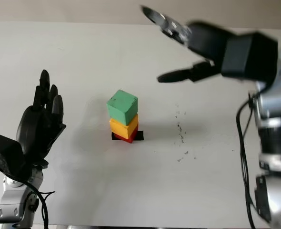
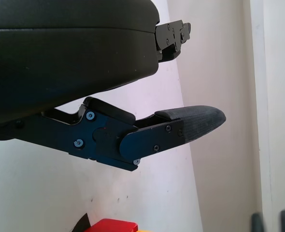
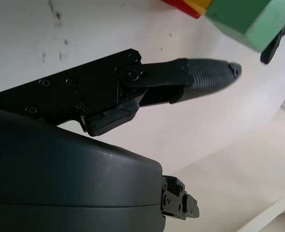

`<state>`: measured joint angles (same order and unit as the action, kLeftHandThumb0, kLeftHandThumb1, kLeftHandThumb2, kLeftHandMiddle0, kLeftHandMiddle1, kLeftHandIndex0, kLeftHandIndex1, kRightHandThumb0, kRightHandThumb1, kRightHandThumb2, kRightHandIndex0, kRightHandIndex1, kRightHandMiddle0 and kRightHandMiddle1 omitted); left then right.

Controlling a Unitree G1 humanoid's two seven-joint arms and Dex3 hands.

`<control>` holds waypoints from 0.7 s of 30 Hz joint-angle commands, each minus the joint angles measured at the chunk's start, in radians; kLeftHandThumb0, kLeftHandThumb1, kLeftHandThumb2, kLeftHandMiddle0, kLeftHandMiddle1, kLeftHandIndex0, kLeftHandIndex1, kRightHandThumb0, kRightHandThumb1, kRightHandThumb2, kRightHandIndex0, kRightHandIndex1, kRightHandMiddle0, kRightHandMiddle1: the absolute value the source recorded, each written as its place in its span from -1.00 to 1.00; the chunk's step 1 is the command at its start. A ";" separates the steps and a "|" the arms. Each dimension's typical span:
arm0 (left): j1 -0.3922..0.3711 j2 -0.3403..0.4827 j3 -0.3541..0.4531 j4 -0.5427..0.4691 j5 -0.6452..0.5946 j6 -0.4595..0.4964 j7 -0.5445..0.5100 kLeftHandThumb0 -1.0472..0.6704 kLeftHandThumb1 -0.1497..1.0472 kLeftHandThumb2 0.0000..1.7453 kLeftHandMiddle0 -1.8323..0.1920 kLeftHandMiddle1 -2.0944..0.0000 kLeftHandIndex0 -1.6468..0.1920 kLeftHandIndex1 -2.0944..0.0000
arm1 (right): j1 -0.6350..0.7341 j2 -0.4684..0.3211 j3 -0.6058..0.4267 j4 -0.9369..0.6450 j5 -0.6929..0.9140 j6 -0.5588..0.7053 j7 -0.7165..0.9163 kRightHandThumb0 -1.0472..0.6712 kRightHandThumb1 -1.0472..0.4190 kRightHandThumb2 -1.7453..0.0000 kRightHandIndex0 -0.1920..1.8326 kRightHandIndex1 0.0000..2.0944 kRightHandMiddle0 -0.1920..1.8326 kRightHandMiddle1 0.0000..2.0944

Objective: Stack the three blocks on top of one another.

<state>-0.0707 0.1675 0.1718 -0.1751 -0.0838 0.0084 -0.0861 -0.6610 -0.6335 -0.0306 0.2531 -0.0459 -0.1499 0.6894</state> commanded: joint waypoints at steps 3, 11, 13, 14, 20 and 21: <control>-0.011 0.005 0.014 0.003 -0.023 0.013 -0.004 -0.62 1.00 -0.25 1.00 0.95 1.00 1.00 | 0.117 0.078 -0.004 -0.059 -0.008 -0.001 -0.128 -0.76 -1.00 0.22 -1.00 -1.00 -1.00 -1.00; -0.023 -0.001 0.022 0.036 -0.050 -0.036 -0.015 -0.63 1.00 -0.28 0.99 0.96 1.00 1.00 | 0.308 0.336 -0.030 -0.158 0.095 0.115 -0.373 -0.73 -1.00 0.15 -1.00 -1.00 -1.00 -1.00; -0.024 -0.003 0.021 0.046 -0.060 -0.048 -0.022 -0.62 1.00 -0.28 1.00 0.96 1.00 1.00 | 0.329 0.387 -0.030 -0.160 0.122 0.108 -0.399 -0.71 -1.00 0.13 -1.00 -1.00 -1.00 -1.00; -0.026 -0.004 0.021 0.051 -0.064 -0.053 -0.025 -0.62 1.00 -0.27 1.00 0.97 1.00 1.00 | 0.339 0.416 -0.032 -0.170 0.142 0.123 -0.414 -0.71 -1.00 0.13 -1.00 -1.00 -1.00 -1.00; -0.027 -0.006 0.014 0.060 -0.056 -0.066 -0.024 -0.62 1.00 -0.26 1.00 0.97 1.00 1.00 | 0.377 0.514 -0.026 -0.174 0.175 0.087 -0.477 -0.72 -1.00 0.11 -1.00 -1.00 -1.00 -1.00; -0.026 -0.006 0.013 0.060 -0.054 -0.065 -0.023 -0.62 1.00 -0.26 1.00 0.97 1.00 1.00 | 0.382 0.524 -0.026 -0.177 0.175 0.075 -0.485 -0.73 -1.00 0.11 -1.00 -1.00 -1.00 -1.00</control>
<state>-0.0935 0.1643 0.1907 -0.1145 -0.1401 -0.0464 -0.1089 -0.2946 -0.1197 -0.0525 0.0987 0.1265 -0.0543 0.2128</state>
